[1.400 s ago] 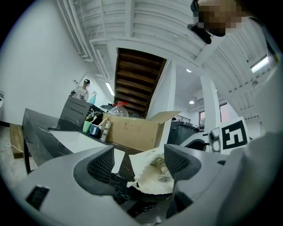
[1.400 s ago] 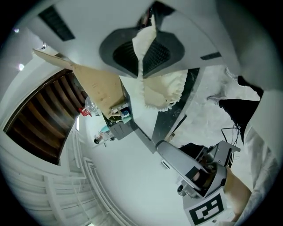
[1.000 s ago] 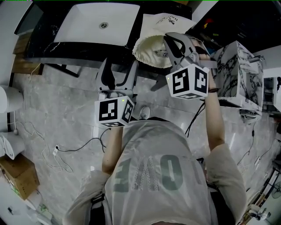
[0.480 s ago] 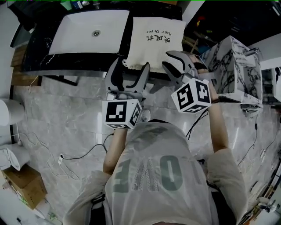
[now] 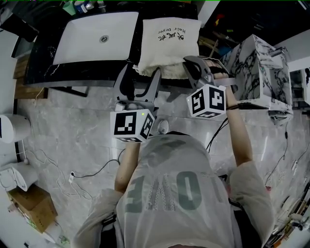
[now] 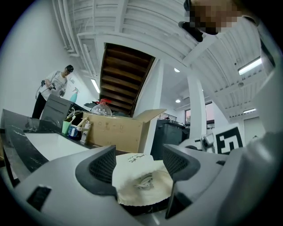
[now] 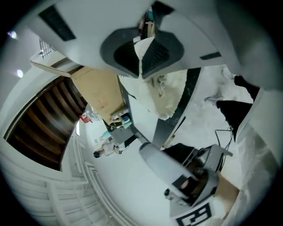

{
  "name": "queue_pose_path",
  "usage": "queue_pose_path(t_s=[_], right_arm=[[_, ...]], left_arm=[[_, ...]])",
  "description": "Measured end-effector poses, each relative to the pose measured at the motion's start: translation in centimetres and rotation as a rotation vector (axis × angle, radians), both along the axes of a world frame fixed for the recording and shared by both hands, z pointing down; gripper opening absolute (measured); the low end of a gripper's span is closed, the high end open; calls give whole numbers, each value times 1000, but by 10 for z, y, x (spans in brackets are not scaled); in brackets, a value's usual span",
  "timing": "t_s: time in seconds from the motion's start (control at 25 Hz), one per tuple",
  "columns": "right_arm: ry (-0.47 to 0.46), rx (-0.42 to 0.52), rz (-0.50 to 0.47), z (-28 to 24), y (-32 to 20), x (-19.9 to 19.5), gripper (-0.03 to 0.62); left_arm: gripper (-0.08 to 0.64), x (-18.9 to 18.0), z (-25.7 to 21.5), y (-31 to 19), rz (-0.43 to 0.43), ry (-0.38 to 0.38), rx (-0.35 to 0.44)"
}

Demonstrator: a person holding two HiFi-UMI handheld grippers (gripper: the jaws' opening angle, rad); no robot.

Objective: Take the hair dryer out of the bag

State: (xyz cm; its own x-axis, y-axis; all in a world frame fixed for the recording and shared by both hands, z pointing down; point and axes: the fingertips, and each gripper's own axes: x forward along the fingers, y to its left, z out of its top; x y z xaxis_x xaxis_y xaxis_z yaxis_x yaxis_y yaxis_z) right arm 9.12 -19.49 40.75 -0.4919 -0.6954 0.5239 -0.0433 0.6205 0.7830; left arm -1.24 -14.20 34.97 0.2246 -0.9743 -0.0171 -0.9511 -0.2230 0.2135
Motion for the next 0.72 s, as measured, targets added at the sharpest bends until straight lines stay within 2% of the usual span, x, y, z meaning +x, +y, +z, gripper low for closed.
queue_pose_path(t_s=[0.2, 0.36, 0.44, 0.56, 0.64, 0.72], right_arm=[[-79, 31, 25, -36, -18, 0, 43], [-86, 47, 32, -46, -23, 1, 43], [-89, 50, 27, -48, -22, 0, 43], [-100, 49, 22, -49, -22, -2, 43], [-108, 48, 21, -50, -23, -3, 43], [-115, 46, 24, -51, -22, -2, 43]], left_arm=[[327, 22, -13, 3, 24, -19, 52], [327, 47, -19, 0, 120, -60, 49], [325, 61, -18, -3, 167, -34, 33], [325, 82, 0, -14, 251, 35, -56], [322, 98, 19, -21, 321, 15, -146], [304, 107, 33, -29, 352, -12, -204]])
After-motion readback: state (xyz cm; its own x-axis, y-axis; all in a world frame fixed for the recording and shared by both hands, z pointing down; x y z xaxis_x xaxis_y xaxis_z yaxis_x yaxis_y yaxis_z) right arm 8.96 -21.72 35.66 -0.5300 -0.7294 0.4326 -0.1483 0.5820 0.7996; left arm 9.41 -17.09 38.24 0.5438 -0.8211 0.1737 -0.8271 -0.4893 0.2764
